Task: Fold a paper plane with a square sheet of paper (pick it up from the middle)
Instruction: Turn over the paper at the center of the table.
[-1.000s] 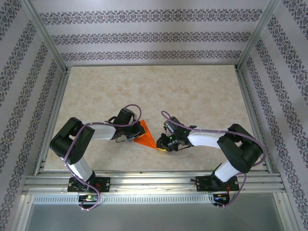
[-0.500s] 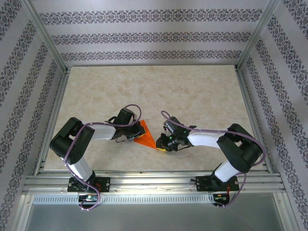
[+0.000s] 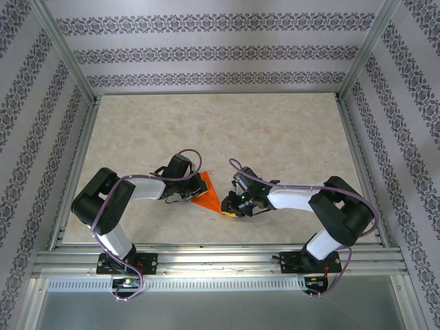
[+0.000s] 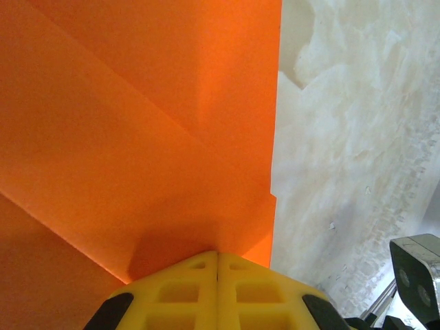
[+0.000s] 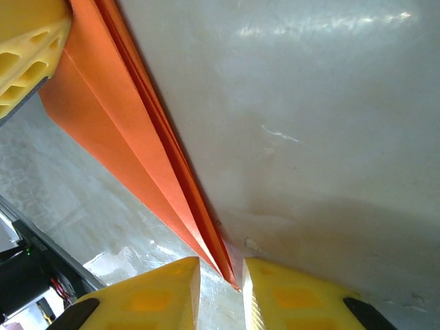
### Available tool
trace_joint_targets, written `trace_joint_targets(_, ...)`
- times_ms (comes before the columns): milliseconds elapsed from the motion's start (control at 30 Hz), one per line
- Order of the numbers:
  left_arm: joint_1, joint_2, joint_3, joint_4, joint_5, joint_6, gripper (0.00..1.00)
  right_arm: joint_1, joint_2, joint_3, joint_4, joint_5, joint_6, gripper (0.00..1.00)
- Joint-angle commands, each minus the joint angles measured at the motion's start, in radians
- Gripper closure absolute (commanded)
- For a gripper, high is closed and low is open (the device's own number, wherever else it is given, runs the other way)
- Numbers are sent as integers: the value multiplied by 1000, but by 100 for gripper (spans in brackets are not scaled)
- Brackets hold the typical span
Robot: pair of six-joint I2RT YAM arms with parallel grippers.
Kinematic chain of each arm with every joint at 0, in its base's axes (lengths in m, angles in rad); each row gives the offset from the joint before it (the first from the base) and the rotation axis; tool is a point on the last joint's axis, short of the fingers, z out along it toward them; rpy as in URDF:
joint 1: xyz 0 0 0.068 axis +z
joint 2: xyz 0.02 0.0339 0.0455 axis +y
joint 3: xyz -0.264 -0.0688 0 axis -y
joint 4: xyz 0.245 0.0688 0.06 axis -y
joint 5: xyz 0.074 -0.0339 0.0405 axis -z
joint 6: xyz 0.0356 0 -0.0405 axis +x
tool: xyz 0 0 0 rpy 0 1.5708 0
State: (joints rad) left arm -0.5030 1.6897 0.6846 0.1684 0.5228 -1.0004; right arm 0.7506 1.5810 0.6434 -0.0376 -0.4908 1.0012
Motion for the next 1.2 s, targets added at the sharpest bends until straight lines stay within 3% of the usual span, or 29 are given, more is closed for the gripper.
trace_joint_targets(0, 1, 0, -4, 5, -6, -9, 93, 4, 2, -20, 4, -4, 18, 76)
trace_joint_targets(1167, 4, 11, 0, 3, -10, -38, 95, 19, 51, 12, 87, -92, 14, 80)
